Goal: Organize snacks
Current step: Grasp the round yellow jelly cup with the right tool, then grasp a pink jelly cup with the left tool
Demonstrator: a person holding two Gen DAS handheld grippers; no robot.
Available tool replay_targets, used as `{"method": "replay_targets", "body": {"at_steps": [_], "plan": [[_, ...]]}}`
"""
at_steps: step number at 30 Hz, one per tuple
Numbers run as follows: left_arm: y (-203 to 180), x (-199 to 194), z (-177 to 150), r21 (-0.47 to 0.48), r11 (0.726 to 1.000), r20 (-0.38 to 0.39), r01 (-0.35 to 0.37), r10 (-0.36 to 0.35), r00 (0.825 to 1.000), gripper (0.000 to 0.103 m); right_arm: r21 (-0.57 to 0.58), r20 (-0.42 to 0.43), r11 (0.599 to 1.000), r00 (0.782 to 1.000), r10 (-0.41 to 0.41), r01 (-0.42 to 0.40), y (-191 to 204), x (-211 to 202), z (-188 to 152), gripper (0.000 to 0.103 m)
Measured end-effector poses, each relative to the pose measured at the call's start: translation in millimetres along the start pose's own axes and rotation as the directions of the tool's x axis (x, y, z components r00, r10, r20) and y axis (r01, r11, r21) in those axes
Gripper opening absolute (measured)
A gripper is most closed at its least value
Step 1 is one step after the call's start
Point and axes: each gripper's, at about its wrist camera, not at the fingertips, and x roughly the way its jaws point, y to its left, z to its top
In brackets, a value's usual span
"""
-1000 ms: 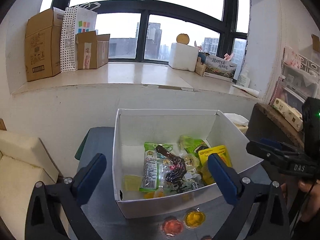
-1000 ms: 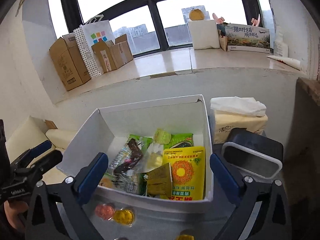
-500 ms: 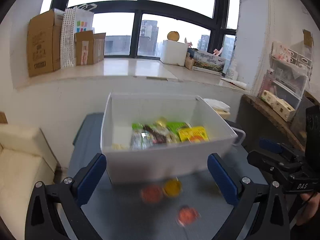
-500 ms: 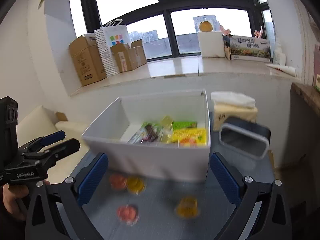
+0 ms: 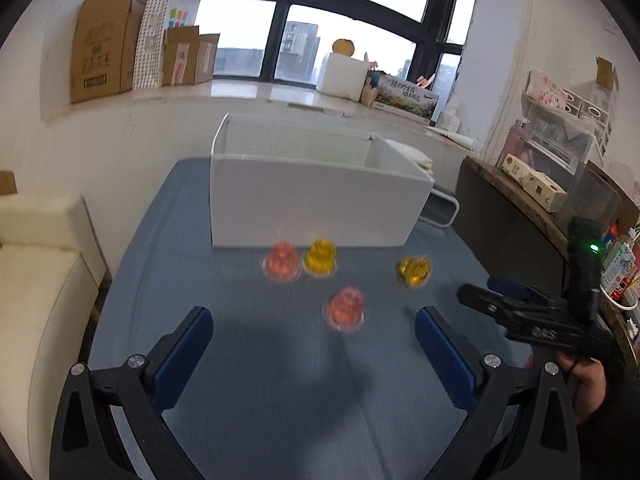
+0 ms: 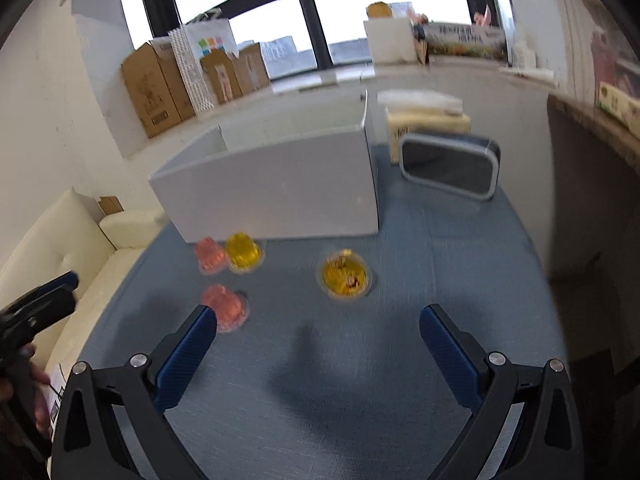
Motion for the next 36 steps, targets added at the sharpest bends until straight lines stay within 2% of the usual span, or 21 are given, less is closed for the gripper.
{"method": "replay_targets", "body": {"at_steps": [14,16,17,18,19,20,23,27,36], "plan": [[1,-3,-8,-0.021,1.0,-0.016,-0.004,0.004,1.0,0.103,-0.028,-0.109,0.994,0.989,-0.105,0.103,3,74,15,0.103],[1,-1,-8,-0.02,1.0,-0.02,-0.001,0.001,1.0,0.103,-0.026,-0.126,0.993,0.985,-0.118,0.115,2,82,17,0.1],[1,-1,-8,-0.022,1.0,-0.021,-0.003,0.003,1.0,0.103,-0.026,-0.136,0.992,0.982,-0.129,0.127,1,86,18,0.09],[1,0,-8,-0.021,1.0,-0.023,-0.001,0.001,1.0,0.103,-0.032,-0.142,0.991,0.98,-0.136,0.133,2,89,18,0.069],[1,1,-8,-0.021,1.0,-0.025,0.0,-0.001,1.0,0.103,-0.042,-0.15,0.989,0.978,-0.148,0.143,2,92,18,0.057],[1,2,-8,-0.023,1.0,-0.027,0.0,0.0,1.0,0.103,-0.056,-0.169,0.984,0.97,-0.174,0.166,3,97,17,0.052],[0,7,-8,-0.022,1.0,-0.036,0.005,-0.006,0.999,0.103,-0.06,-0.159,0.984,0.972,-0.176,0.168,2,96,17,0.052],[-5,19,-9,-0.013,1.0,-0.057,0.011,-0.012,0.998,0.103,-0.039,-0.15,0.991,0.979,-0.136,0.132,-6,88,15,0.05],[-27,66,-5,0.043,0.999,-0.113,0.022,-0.017,0.993,0.103,-0.024,-0.058,0.997,0.996,-0.071,0.069,-6,28,1,0.05]]}}
